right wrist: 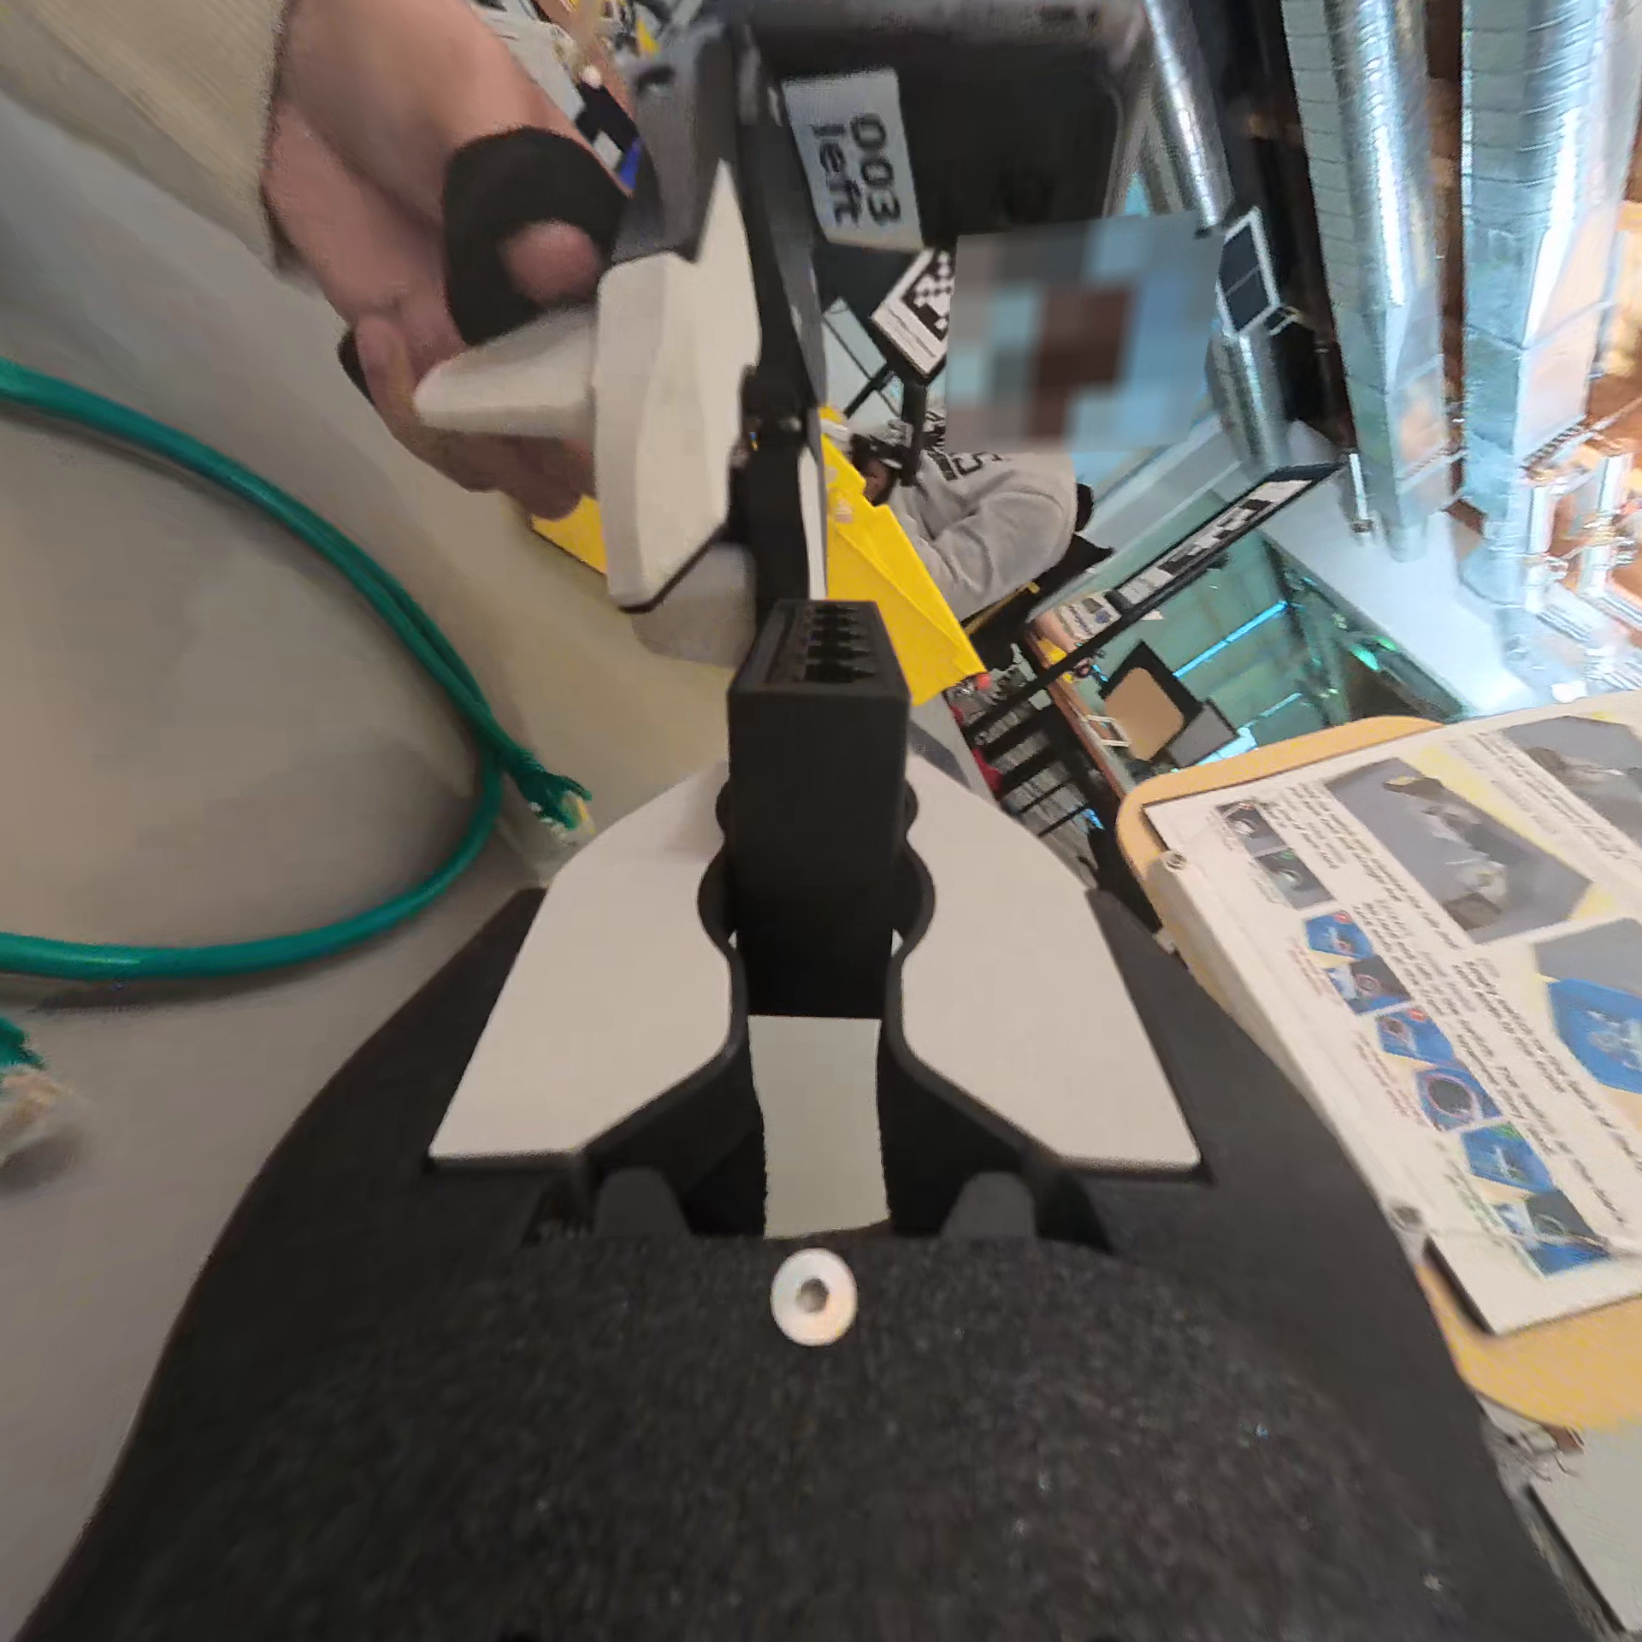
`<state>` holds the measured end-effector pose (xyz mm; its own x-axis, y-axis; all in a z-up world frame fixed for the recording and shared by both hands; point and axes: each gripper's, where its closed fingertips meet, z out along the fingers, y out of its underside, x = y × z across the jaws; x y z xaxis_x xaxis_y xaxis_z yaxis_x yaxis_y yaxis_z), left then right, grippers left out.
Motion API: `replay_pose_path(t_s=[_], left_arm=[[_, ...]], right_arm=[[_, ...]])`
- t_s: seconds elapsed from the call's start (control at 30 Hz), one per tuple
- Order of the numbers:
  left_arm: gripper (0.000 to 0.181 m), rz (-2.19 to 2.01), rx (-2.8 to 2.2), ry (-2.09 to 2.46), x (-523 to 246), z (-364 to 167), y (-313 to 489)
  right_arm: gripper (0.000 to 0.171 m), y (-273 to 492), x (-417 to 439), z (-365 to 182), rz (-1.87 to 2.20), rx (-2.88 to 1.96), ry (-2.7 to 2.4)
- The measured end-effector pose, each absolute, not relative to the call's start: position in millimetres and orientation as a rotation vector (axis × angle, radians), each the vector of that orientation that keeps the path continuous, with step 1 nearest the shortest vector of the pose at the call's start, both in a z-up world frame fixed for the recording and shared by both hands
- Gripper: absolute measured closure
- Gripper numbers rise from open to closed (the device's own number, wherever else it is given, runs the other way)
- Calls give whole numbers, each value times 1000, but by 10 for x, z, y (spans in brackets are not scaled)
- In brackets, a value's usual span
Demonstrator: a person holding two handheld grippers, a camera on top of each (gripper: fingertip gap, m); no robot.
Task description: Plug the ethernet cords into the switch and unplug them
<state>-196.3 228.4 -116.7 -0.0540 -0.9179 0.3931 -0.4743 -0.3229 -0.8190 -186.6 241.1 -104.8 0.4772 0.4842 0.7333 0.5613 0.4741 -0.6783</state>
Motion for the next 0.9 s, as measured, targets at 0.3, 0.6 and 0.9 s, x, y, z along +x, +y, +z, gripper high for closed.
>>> replay_pose_path(t_s=[0.3,0.6,0.9], left_arm=[[76,-1166,-1907,1542,-1784,-1560,2212],[84,-1175,-1936,1486,-1680,-1541,2229],[131,-940,-1890,1461,-2494,-1398,2650]], right_arm=[[140,2517,-1834,-1458,-171,-1309,-1306],[140,2557,-1789,-1466,-256,-1322,-1322],[141,2578,-1599,-1088,-261,-1264,-1130]])
